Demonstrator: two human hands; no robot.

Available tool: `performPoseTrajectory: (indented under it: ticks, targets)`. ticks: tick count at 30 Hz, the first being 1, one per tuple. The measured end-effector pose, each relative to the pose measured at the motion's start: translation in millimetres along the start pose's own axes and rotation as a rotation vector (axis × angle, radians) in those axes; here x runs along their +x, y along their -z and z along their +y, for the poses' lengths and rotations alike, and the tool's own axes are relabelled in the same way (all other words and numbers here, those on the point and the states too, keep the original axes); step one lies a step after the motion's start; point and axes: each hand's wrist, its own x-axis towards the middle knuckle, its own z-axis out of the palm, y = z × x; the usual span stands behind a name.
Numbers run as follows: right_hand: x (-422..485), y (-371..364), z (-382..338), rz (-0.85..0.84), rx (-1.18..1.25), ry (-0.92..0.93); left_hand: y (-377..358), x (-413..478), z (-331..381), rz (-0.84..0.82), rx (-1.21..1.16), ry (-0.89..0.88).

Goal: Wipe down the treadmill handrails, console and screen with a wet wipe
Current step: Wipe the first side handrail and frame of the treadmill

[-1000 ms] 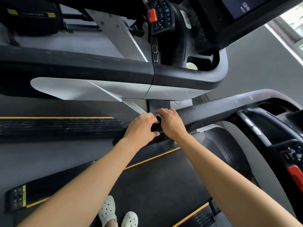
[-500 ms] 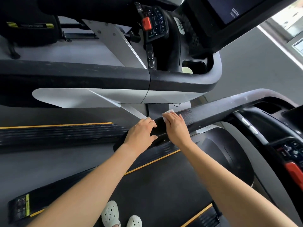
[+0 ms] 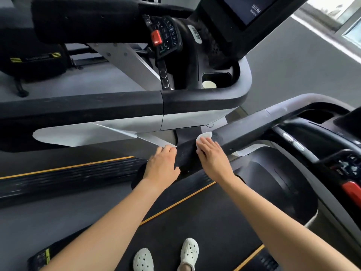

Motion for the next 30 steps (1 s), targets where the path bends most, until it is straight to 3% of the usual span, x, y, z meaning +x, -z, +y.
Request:
performPoseTrajectory:
  ticks: [3, 5, 9, 11, 18, 24, 30]
  targets:
    - [-9, 4, 10, -0.079, -0.046, 0.168, -2, 9, 13, -0.014, 0.103, 0.005]
    - [-6, 13, 31, -0.059, -0.082, 0.183, -5, 14, 21, -0.015, 0.102, -0.001]
    - [4, 26, 71, 0.056, -0.014, -0.082, -13, 25, 41, -0.021, 0.032, -0.055]
    - [3, 26, 76, 0.078, 0.018, -0.106, -16, 33, 52, -0.010, 0.002, -0.063]
    - [-3, 25, 81, 0.018, -0.109, 0.194, -33, 51, 76, 0.068, 0.117, -0.025]
    - [33, 30, 106, 0.078, -0.037, -0.038, -33, 55, 76, 0.093, 0.138, -0.017]
    - [47, 10, 76, -0.098, -0.116, 0.216, -33, 56, 78, 0.100, 0.144, 0.000]
